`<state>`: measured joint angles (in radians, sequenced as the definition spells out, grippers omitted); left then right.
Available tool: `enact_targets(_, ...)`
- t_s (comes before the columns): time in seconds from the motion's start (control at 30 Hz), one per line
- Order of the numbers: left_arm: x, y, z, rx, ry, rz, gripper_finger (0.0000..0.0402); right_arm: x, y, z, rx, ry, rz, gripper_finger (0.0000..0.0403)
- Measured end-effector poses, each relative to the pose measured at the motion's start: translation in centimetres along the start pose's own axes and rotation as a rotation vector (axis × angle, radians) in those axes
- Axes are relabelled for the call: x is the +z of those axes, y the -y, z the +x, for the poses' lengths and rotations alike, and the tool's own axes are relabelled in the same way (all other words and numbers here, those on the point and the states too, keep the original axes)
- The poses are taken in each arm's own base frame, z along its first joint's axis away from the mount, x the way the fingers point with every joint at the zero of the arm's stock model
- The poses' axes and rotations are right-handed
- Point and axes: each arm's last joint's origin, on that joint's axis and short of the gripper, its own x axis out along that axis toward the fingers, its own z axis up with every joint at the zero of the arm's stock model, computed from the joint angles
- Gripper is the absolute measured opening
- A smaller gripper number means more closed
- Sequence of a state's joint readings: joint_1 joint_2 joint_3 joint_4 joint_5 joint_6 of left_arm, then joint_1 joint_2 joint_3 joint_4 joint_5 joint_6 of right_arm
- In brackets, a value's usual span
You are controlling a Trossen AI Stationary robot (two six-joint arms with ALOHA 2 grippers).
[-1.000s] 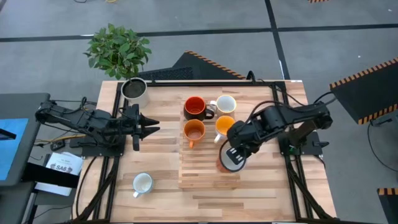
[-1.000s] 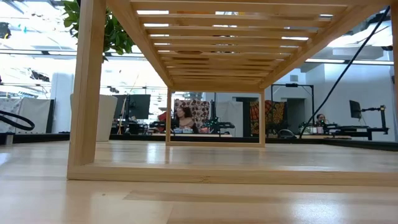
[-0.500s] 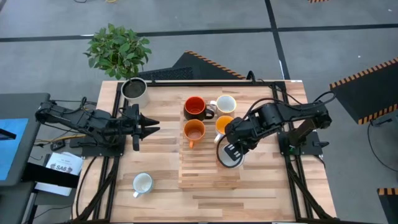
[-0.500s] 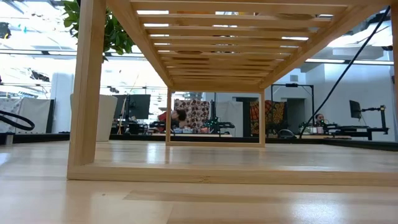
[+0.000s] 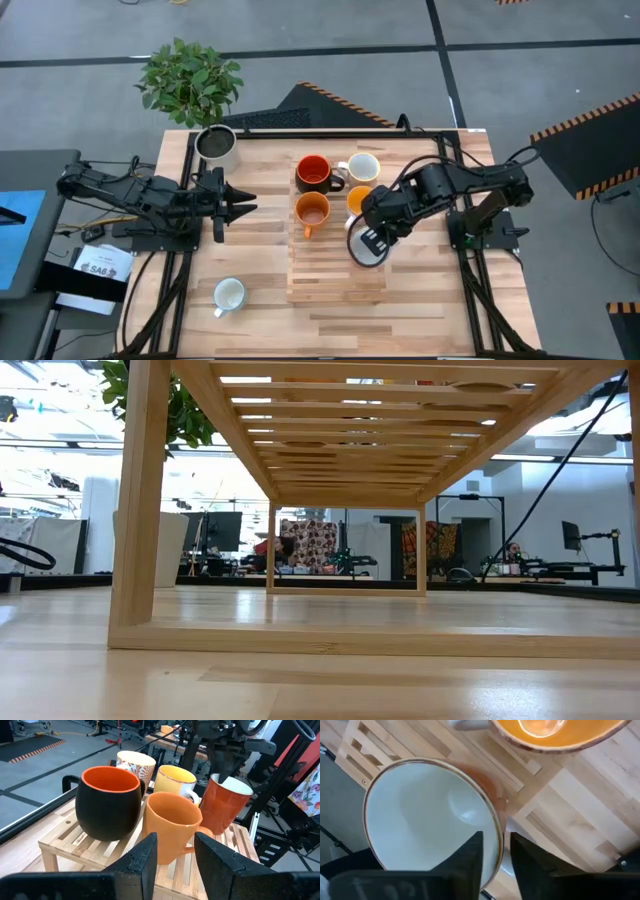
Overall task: Place coffee mugs
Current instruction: Put the white orange mug on the shelf, then put the blue patterned mug on the shelf
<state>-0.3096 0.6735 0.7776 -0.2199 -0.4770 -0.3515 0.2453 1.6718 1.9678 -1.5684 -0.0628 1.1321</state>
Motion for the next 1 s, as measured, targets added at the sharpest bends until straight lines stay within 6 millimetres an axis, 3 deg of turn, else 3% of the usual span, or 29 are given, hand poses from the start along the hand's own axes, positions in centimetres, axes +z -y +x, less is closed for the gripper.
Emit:
enact_targets(0.17, 0.0, 0.0, 0.0, 0.0, -0.001, 0.0, 0.0115, 0.3, 0.3, -0.3, 0.001, 0.02, -0.026, 0.017)
enact_targets(0.43, -0.1, 0.0, 0.0, 0.003, -0.008, 0.004, 0.0115, 0.1, 1.7, -3.6, 0.06, 0.125, -0.086, 0.0215)
enact_targets(0.7, -0.1, 0.0, 0.0, 0.001, -0.008, -0.003, 0.0115, -4.0, 3.7, -4.4, 0.009, 0.24, -0.211, 0.0215)
enact_targets(0.87, -0.1, 0.0, 0.0, -0.02, -0.015, -0.026, 0.0115, -6.9, 6.5, -4.0, -0.027, 0.319, -0.163, 0.0215)
enact_targets(1.0, -0.1, 0.0, 0.0, -0.021, -0.014, -0.025, 0.0115, -8.8, 8.9, -3.3, 0.004, 0.52, -0.093, 0.0215)
